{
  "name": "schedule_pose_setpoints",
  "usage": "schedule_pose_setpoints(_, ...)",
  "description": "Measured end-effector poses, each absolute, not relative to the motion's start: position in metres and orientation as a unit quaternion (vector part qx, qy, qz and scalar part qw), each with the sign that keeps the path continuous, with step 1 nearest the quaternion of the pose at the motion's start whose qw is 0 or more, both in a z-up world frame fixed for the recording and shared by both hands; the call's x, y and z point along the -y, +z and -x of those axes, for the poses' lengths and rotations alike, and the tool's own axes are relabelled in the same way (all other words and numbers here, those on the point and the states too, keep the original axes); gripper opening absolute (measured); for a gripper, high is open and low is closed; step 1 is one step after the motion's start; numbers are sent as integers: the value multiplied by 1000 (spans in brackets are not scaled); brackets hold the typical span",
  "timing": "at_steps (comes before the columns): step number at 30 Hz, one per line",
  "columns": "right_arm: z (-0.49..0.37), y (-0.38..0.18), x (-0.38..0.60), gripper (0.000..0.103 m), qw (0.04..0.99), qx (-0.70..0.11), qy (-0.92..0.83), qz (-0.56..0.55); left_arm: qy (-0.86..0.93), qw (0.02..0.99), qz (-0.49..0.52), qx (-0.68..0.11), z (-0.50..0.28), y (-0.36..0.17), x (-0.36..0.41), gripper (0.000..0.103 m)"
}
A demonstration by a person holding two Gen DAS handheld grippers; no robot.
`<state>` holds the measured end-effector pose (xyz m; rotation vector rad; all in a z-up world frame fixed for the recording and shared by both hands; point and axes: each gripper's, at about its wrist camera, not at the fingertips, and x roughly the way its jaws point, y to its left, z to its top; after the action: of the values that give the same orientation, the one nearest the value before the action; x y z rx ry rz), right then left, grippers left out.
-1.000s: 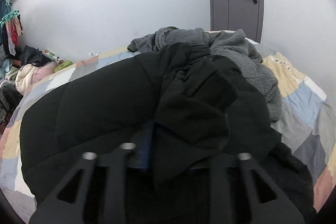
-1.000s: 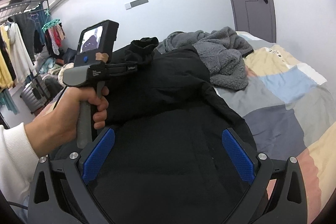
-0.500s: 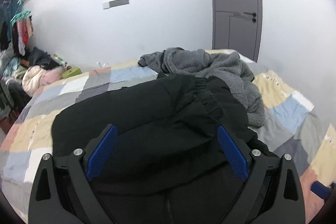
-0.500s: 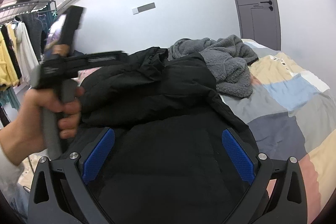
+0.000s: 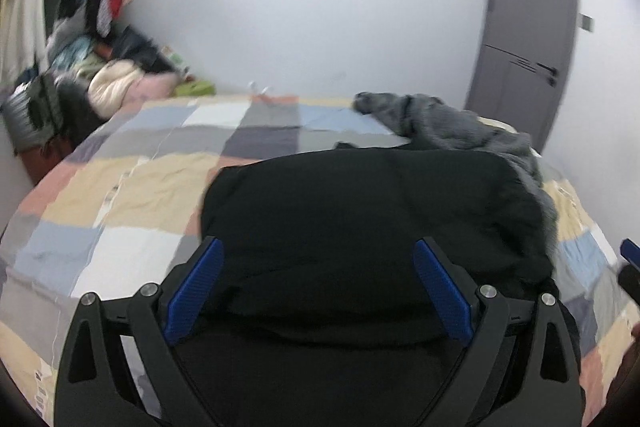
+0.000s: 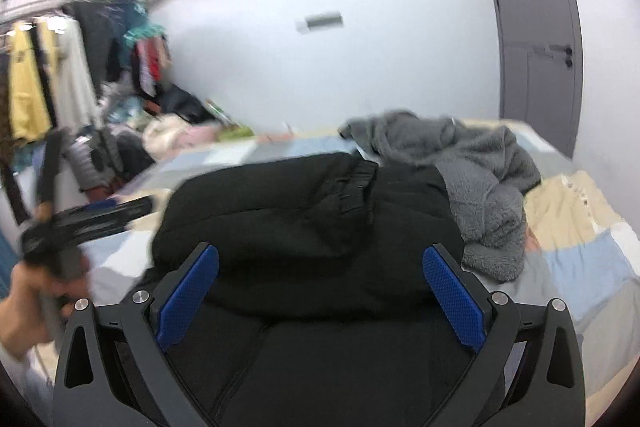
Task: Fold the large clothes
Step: 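Release the sleeve with the left tool onto the jacket, then grasp the jacket hem with the right tool while the left tool presses the jacket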
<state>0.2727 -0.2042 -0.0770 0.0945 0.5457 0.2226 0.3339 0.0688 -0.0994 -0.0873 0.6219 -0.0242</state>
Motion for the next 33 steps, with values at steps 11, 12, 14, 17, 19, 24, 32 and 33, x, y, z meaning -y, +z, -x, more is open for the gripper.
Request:
schedule_pose_setpoints(11, -418, -136, 187, 64, 926, -357, 92, -78, 28, 939, 58, -339, -387, -142, -112, 96)
schedule_pose_setpoints(12, -422, -139, 183, 56, 924, -365, 97, -69, 27, 937, 61, -342, -393, -147, -112, 96)
schedule_pose_setpoints(14, -420, -133, 171, 33, 930, -353, 96, -33, 22, 935, 65, -347, -399, -151, -113, 96)
schedule_pose_setpoints(17, -407, -119, 158, 24, 944, -322, 57, 39, 9, 939, 55, -340, -404, -150, -107, 96)
schedule_pose_setpoints(19, -398, -113, 156, 21, 947, -311, 43, 60, 11, 942, 45, -333, -407, -148, -101, 96)
schedule_pose_setpoints(24, -391, -111, 177, 19, 953, -296, 15, 66, -11, 946, 6, -323, -407, -148, -74, 96)
schedule_pose_setpoints(32, -414, -158, 207, 20, 938, -346, 6, 37, -12, 933, 3, -361, -429, -174, -61, 96)
schedule_pose_setpoints(33, -416, -163, 207, 20, 936, -348, 7, 43, -8, 933, -7, -360, -431, -177, -58, 96)
